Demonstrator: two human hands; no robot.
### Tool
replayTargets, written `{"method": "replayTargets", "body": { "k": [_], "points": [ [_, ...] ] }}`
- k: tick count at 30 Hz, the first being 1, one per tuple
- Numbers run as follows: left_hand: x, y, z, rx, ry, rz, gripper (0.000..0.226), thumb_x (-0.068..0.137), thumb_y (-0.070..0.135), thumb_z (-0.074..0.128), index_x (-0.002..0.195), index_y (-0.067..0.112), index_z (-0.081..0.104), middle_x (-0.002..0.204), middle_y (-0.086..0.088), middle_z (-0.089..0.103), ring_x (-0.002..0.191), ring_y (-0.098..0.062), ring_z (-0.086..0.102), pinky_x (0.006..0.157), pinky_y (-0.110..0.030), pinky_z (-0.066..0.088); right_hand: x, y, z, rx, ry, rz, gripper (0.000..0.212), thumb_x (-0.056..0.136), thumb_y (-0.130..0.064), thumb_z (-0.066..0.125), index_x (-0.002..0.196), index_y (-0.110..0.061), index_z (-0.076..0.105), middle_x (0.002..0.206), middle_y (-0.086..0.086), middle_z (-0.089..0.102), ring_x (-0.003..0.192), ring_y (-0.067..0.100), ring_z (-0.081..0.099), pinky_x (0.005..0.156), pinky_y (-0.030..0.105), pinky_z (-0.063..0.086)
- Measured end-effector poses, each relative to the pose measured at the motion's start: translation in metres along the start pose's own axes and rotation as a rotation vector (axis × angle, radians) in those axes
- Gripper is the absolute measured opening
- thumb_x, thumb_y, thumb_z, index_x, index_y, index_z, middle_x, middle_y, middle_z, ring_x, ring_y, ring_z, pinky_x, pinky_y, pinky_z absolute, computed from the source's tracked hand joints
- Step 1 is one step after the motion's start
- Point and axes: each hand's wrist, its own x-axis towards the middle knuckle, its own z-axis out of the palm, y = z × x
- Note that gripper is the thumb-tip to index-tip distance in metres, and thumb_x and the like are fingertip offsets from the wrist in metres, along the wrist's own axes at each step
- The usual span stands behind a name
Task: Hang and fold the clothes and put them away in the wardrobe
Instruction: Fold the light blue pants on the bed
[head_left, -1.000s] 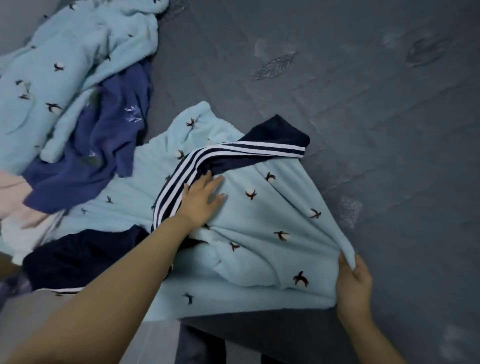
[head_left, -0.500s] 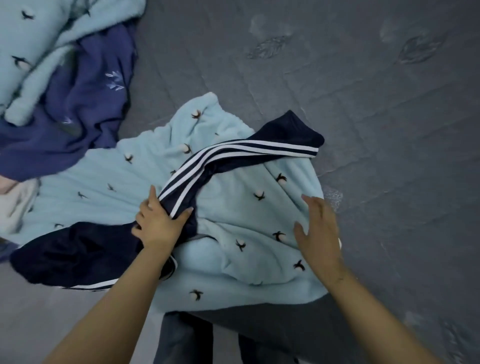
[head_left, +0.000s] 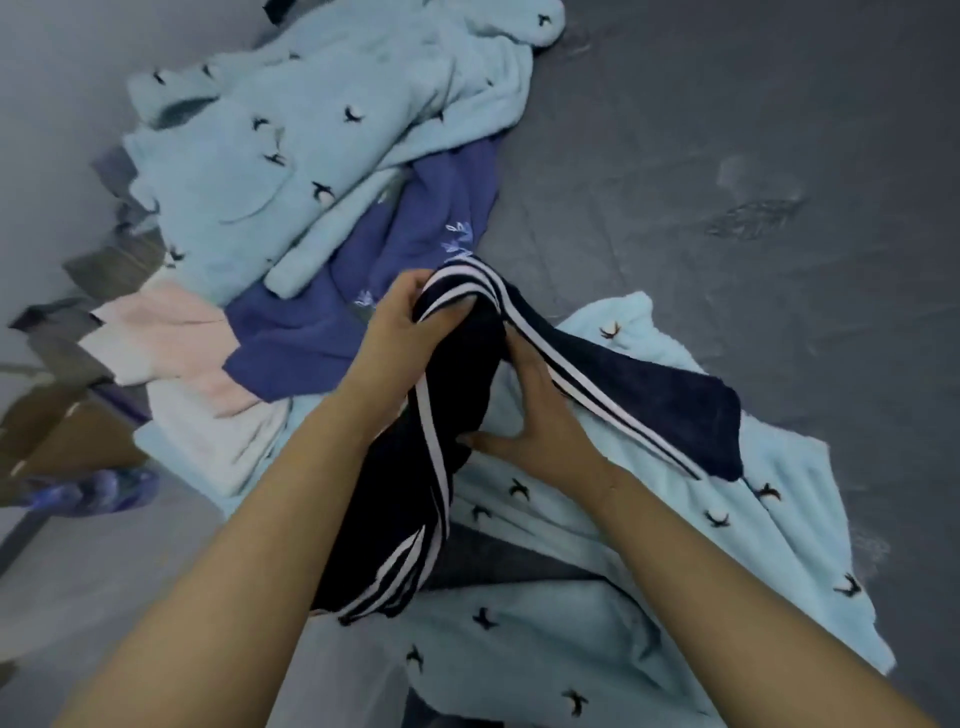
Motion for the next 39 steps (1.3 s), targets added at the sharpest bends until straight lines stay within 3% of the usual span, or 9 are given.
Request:
{"method": "replayTargets", "body": {
  "k": [2, 5, 10, 15, 18, 26, 31, 34, 39],
  "points": [
    [0.040, 0.036, -0.030, -0.021, 0.025, 0.095, 0.018, 0.093, 0.017, 0.065, 0.108, 0.015, 0.057, 0.104, -0.003, 0.067, 0.097, -0.015, 0.064, 0.091, -0.032, 0.052, 0.041, -0.029, 0.010, 0.066, 0.037, -0.033, 0.104, 0.081, -0.029, 0.079, 0.156, -0.024, 0.007, 0.159, -0.008, 0.021, 0.143, 0.000, 0.023, 0.116, 0.015, 0.019],
    [0.100, 0.081, -0.056, -0.055, 0.054, 0.188, 0.025, 0.093, 0.013, 0.064, 0.116, 0.007, 0.057, 0.113, -0.008, 0.066, 0.102, -0.015, 0.063, 0.100, -0.035, 0.049, 0.096, -0.062, 0.020, 0.122, 0.106, -0.066, 0.086, 0.090, -0.019, 0.069, 0.155, -0.028, 0.014, 0.151, -0.010, 0.038, 0.138, 0.003, 0.036, 0.116, 0.028, 0.031],
    [0.169, 0.106, -0.070, -0.138, 0.030, 0.222, 0.052, 0.099, 0.014, 0.055, 0.146, 0.008, 0.036, 0.137, -0.011, 0.055, 0.122, -0.019, 0.057, 0.106, -0.035, 0.046, 0.140, -0.070, 0.020, 0.164, 0.302, 0.051, 0.067, 0.099, -0.015, 0.055, 0.155, -0.017, 0.018, 0.157, -0.003, 0.026, 0.144, 0.011, 0.025, 0.121, 0.037, 0.022],
    [0.145, 0.012, -0.039, 0.350, -0.160, 0.112, 0.067, 0.100, 0.030, 0.053, 0.155, 0.015, 0.019, 0.163, -0.010, 0.002, 0.150, -0.017, 0.004, 0.112, -0.015, 0.003, 0.106, -0.030, 0.012, 0.060, 0.288, 0.197, 0.055, 0.098, -0.010, 0.054, 0.148, -0.013, 0.034, 0.153, 0.006, 0.034, 0.138, 0.013, 0.035, 0.115, 0.020, 0.024],
    [0.097, -0.055, -0.010, 0.464, -0.269, 0.053, 0.055, 0.098, 0.025, 0.056, 0.148, 0.013, 0.036, 0.161, -0.011, 0.015, 0.149, -0.018, 0.013, 0.111, -0.015, 0.011, 0.065, 0.011, 0.000, 0.034, 0.360, 0.322, 0.046, 0.096, -0.008, 0.057, 0.141, -0.013, 0.045, 0.147, 0.004, 0.041, 0.126, 0.002, 0.040, 0.103, 0.007, 0.024],
    [0.045, -0.084, 0.124, 0.332, -0.435, 0.056, 0.037, 0.096, 0.021, 0.060, 0.131, 0.012, 0.054, 0.131, -0.002, 0.050, 0.125, -0.018, 0.048, 0.102, -0.018, 0.033, -0.070, 0.106, -0.052, -0.321, 0.387, 0.553, 0.045, 0.093, -0.005, 0.059, 0.138, -0.006, 0.050, 0.152, 0.015, 0.035, 0.141, 0.030, 0.031, 0.117, 0.030, 0.021],
    [0.081, -0.070, 0.195, 0.441, -0.354, -0.026, 0.058, 0.094, 0.034, 0.061, 0.142, 0.007, 0.042, 0.145, -0.012, 0.043, 0.132, -0.025, 0.042, 0.113, -0.031, 0.030, -0.124, 0.145, -0.120, -0.482, 0.860, 0.626, 0.044, 0.092, -0.008, 0.061, 0.135, -0.001, 0.051, 0.148, 0.024, 0.038, 0.136, 0.039, 0.034, 0.112, 0.045, 0.029],
    [0.093, -0.082, 0.225, 0.567, -0.311, -0.127, 0.076, 0.090, 0.053, 0.060, 0.145, 0.006, 0.036, 0.149, -0.016, 0.040, 0.135, -0.033, 0.040, 0.113, -0.046, 0.033, -0.144, 0.179, -0.165, -0.209, 0.993, 0.790, 0.047, 0.096, -0.019, 0.058, 0.137, 0.001, 0.046, 0.138, 0.019, 0.047, 0.127, 0.036, 0.044, 0.105, 0.040, 0.034],
    [0.083, -0.098, 0.250, 0.525, -0.216, -0.291, 0.082, 0.089, 0.061, 0.055, 0.146, 0.005, 0.035, 0.149, -0.016, 0.040, 0.134, -0.032, 0.042, 0.112, -0.038, 0.032, -0.158, 0.213, -0.187, 0.226, 0.808, 0.826, 0.049, 0.090, -0.035, 0.068, 0.129, -0.011, 0.050, 0.116, -0.002, 0.052, 0.105, 0.013, 0.051, 0.087, 0.024, 0.040]
  ]
}}
